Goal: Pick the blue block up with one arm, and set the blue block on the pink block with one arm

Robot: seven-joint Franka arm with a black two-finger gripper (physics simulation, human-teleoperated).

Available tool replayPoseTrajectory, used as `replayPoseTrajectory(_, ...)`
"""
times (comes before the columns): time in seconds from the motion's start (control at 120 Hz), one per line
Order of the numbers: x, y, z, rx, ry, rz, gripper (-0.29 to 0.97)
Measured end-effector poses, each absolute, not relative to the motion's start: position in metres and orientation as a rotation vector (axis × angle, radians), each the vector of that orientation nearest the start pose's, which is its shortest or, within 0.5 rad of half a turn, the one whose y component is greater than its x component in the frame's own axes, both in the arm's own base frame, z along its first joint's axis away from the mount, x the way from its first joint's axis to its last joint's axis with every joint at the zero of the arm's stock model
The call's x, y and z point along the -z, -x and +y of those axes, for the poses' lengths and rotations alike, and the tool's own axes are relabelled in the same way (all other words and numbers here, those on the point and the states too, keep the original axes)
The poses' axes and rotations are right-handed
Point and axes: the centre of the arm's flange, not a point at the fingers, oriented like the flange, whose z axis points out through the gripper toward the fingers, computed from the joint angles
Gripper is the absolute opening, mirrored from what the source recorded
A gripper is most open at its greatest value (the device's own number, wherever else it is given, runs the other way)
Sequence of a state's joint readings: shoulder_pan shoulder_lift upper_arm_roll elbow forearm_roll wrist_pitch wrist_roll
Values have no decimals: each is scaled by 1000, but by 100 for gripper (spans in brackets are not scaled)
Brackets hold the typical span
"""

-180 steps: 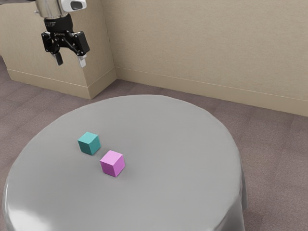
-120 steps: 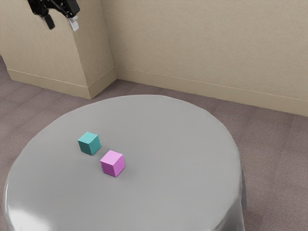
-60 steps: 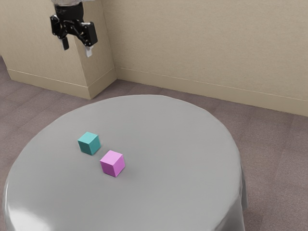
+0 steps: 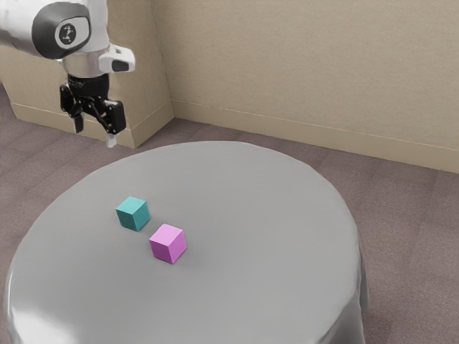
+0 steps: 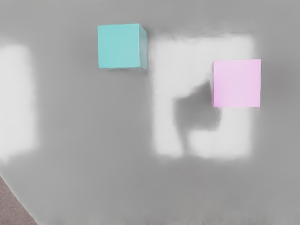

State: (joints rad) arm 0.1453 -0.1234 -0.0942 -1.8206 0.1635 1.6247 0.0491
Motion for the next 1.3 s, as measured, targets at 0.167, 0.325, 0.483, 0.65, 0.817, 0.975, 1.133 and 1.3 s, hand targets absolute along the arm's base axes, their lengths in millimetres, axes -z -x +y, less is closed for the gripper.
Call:
replayPoseTrajectory(0.167,-548,-532,56,6,2977,63,68)
replayPoseTrajectory(0.325,-543,-540,77,73,2982,63,68)
replayPoseTrajectory(0.483,-490,-554,142,6,3021,-48,68)
replayPoseTrajectory(0.65,-445,-565,165,10,3055,-47,68)
replayPoseTrajectory(0.817,-422,-584,138,42,3074,76,68)
replayPoseTrajectory(0.975,-399,-589,153,40,3082,87,68)
replayPoseTrajectory(1.133,-392,-588,159,55,3088,113,68)
replayPoseTrajectory(1.3,-359,-588,159,9,3092,152,68)
